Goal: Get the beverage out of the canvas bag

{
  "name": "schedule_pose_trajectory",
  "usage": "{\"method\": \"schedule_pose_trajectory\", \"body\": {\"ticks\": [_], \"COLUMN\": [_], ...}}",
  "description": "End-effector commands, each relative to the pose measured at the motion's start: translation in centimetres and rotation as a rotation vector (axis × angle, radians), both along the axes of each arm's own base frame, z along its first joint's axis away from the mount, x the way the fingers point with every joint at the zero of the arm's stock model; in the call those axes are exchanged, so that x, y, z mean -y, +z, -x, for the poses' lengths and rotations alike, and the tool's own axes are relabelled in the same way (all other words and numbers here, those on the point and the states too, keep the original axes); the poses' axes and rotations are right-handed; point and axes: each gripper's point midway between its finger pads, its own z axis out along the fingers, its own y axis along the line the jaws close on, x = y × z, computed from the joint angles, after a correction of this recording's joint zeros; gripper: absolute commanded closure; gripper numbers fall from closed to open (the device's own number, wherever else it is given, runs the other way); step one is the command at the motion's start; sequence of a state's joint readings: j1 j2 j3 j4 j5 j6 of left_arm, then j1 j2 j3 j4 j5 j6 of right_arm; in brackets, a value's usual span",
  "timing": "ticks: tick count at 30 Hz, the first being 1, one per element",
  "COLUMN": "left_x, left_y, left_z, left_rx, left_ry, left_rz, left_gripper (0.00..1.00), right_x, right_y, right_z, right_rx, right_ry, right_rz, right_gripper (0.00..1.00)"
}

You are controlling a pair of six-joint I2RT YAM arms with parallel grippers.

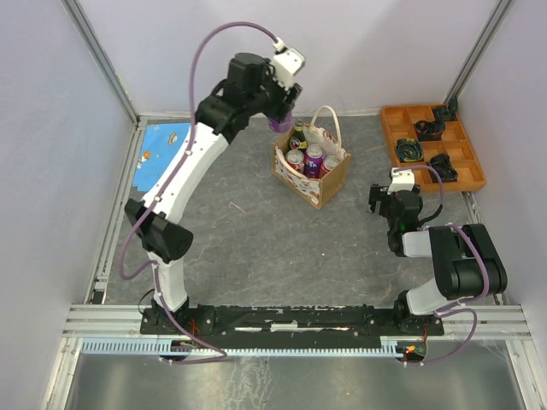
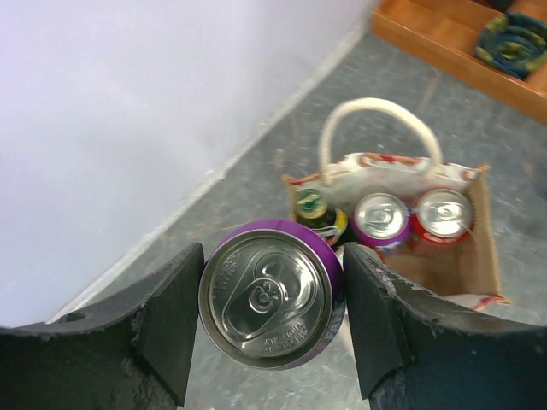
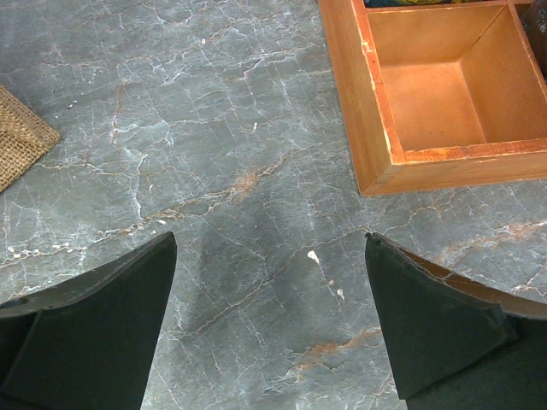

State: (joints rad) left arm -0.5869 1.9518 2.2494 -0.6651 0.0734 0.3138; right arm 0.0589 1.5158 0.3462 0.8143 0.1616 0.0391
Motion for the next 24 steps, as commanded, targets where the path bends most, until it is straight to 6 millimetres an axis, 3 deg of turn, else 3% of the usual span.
{"method": "schedule_pose_trajectory", "body": {"ticks": [1,7,12,19,24], "left_x": [-3.5,-8.8,-11.7,-11.9,-11.3], "left_y": [8.3,5.3,0.7,-8.2,-12.0], "left_z": [-0.6,-2.4,-3.1,-2.7,-1.8], "left_rx": [0.200,0.128,0.061,-0.064,-0.131], "left_ry": [0.105,0.239,0.318,0.354,0.349], "left_rz": [0.128,0.113,0.163,0.212,0.247], "left_gripper": [0.97,0.97,0.97,0.97,0.97], "right_x": [0.0,0.0,0.0,0.0,0.0], "right_y": [1.9,1.9,1.9,1.9,1.9], "right_z": [-1.3,-1.3,-1.3,-1.3,-1.3], "right_rx": [0.066,0.066,0.064,0.065,0.066], "right_ry": [-0.004,-0.004,-0.004,-0.002,-0.003], "right_rz": [-0.002,-0.002,-0.002,-0.002,-0.002], "right_gripper": [0.01,0.01,0.01,0.01,0.01]}}
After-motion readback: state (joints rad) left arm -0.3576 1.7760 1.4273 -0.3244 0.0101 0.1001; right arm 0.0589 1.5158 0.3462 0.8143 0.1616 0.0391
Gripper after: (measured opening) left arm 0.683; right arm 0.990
